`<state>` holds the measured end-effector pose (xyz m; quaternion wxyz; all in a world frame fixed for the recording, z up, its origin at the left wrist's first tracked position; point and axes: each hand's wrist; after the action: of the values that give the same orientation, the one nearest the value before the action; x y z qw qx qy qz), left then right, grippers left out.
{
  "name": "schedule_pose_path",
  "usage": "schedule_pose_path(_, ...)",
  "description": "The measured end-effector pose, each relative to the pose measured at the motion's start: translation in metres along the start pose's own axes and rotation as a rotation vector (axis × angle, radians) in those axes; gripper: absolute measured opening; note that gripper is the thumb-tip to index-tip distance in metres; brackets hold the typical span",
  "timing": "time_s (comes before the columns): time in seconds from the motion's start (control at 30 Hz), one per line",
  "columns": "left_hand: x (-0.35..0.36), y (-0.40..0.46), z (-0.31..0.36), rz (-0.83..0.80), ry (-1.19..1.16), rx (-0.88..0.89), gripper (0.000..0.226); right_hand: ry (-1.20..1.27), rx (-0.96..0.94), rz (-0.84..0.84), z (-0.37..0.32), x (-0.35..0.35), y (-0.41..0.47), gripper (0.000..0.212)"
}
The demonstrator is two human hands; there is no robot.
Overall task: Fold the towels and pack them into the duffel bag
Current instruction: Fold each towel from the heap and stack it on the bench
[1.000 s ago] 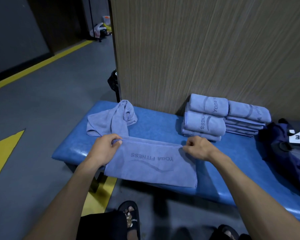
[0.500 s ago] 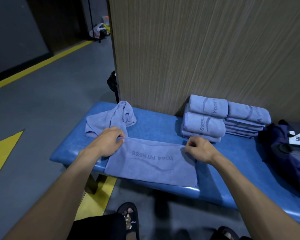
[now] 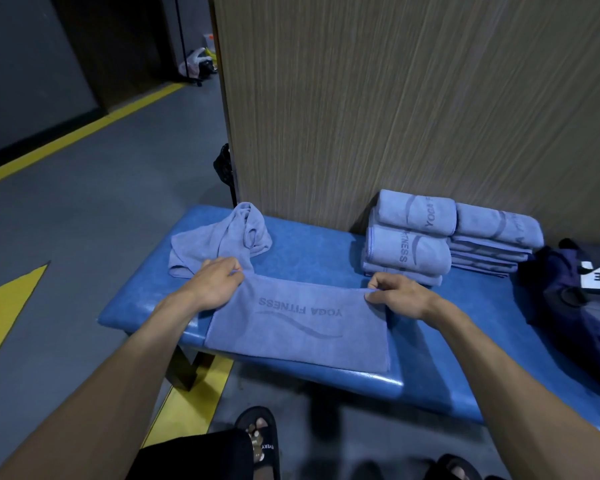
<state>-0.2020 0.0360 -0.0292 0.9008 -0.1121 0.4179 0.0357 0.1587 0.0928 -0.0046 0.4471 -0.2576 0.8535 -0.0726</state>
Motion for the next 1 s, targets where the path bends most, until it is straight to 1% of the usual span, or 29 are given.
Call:
schedule_pose_path(0.07,0.000,0.002,0.000,0.011,-0.017,-0.017,0.021,-0.028,-0.030,0.017,0.006,0.001,0.002,0.019)
schedule_pose_path(0.2,0.003,0.001,0.002,0.055,-0.036,-0.012,0.025,-0.079,-0.070,0.140,0.016,0.008,0.003,0.021)
schedule_pose_path(0.3,0.001,-0.005,0.005,0.130,-0.204,0.068,0.022,0.008,-0.113,0.254,0.021,0.013,-0.005,0.020)
schedule_pose_path(0.37,-0.007,-0.014,0.006,0.137,-0.310,0.144,0.019,0.081,-0.171,0.338,0.021,0.014,-0.017,0.019)
schedule_pose_path(0.43,-0.020,-0.028,0.007,0.073,-0.397,0.200,0.014,0.148,-0.222,0.411,0.021,0.013,-0.030,0.018)
schedule_pose_path(0.5,-0.034,-0.044,0.009,-0.006,-0.449,0.241,0.010,0.271,-0.253,0.451,0.020,0.010,-0.042,0.017)
schedule_pose_path(0.57,-0.048,-0.060,0.016,-0.047,-0.490,0.283,0.014,0.460,-0.280,0.462,0.015,0.003,-0.057,0.018)
schedule_pose_path(0.63,-0.058,-0.075,0.026,-0.061,-0.507,0.302,0.018,0.570,-0.319,0.468,0.007,-0.006,-0.072,0.024)
schedule_pose_path(0.77,-0.069,-0.101,0.053,-0.134,-0.483,0.322,0.020,0.651,-0.415,0.457,-0.001,-0.028,-0.105,0.038)
schedule_pose_path(0.83,-0.072,-0.113,0.067,-0.186,-0.517,0.346,0.019,0.640,-0.429,0.472,-0.001,-0.038,-0.124,0.038)
schedule_pose_path(0.93,-0.070,-0.127,0.087,-0.235,-0.651,0.359,0.006,0.711,-0.397,0.473,0.004,-0.048,-0.147,0.037)
schedule_pose_path(1.0,-0.057,-0.122,0.094,-0.246,-0.699,0.304,0.007,0.782,-0.328,0.448,0.018,-0.050,-0.149,0.038)
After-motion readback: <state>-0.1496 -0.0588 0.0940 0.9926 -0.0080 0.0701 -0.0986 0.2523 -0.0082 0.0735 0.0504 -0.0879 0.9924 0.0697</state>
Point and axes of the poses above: each hand's wrist, its own y-axis towards the middle knuckle, its own x-axis out of the palm, z = x × y, and after that the axes turned 11 degrees about -y, right-handed
